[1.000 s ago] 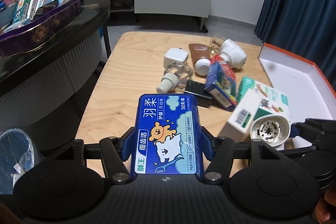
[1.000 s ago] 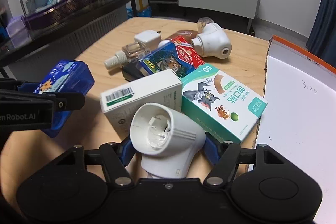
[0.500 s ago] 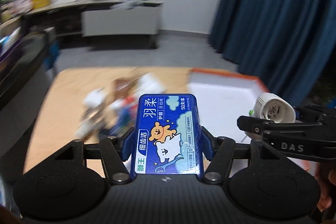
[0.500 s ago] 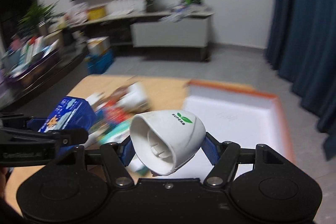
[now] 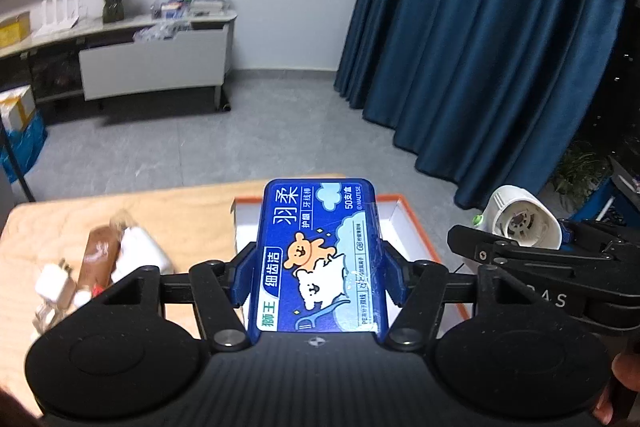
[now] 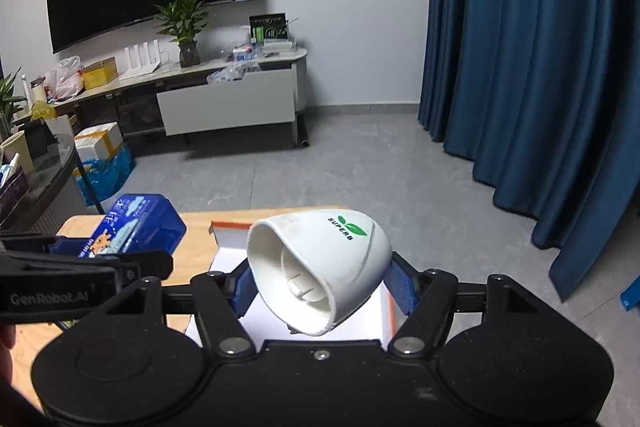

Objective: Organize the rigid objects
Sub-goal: 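Carry the blue box with the left gripper while the right carries the heater to the lid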

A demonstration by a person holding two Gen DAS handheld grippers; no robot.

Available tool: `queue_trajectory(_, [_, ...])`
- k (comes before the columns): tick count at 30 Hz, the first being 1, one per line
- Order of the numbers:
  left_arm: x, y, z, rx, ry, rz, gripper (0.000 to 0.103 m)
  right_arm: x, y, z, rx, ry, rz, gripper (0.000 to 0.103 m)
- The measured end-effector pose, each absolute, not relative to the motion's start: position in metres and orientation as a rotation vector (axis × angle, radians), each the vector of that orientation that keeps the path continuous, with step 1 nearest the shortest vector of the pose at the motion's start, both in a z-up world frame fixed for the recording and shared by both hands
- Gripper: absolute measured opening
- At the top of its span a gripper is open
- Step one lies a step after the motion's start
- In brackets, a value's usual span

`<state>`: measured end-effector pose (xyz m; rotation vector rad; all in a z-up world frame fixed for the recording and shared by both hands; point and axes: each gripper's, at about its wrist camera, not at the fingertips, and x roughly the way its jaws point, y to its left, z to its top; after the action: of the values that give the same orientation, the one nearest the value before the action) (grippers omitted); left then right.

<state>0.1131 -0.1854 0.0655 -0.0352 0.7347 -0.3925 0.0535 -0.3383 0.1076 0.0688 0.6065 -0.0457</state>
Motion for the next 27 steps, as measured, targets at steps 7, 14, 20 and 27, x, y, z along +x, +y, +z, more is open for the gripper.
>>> queue_trajectory(7, [0.116, -0.182, 0.052, -0.032, 0.759, -0.340, 0.063, 0.066, -0.333, 0.086, 0.061, 0.646, -0.024, 0.079])
queue_trajectory(14, [0.113, -0.185, 0.055, -0.025, 0.762, -0.334, 0.063, 0.074, -0.327, 0.076, 0.065, 0.684, -0.035, 0.079])
queue_trajectory(20, [0.110, -0.185, 0.055, -0.034, 0.757, -0.324, 0.063, 0.082, -0.321, 0.072, 0.048, 0.704, -0.045, 0.079])
queue_trajectory(27, [0.113, -0.189, 0.050, -0.019, 0.760, -0.320, 0.063, 0.089, -0.323, 0.065, 0.050, 0.721, -0.052, 0.079])
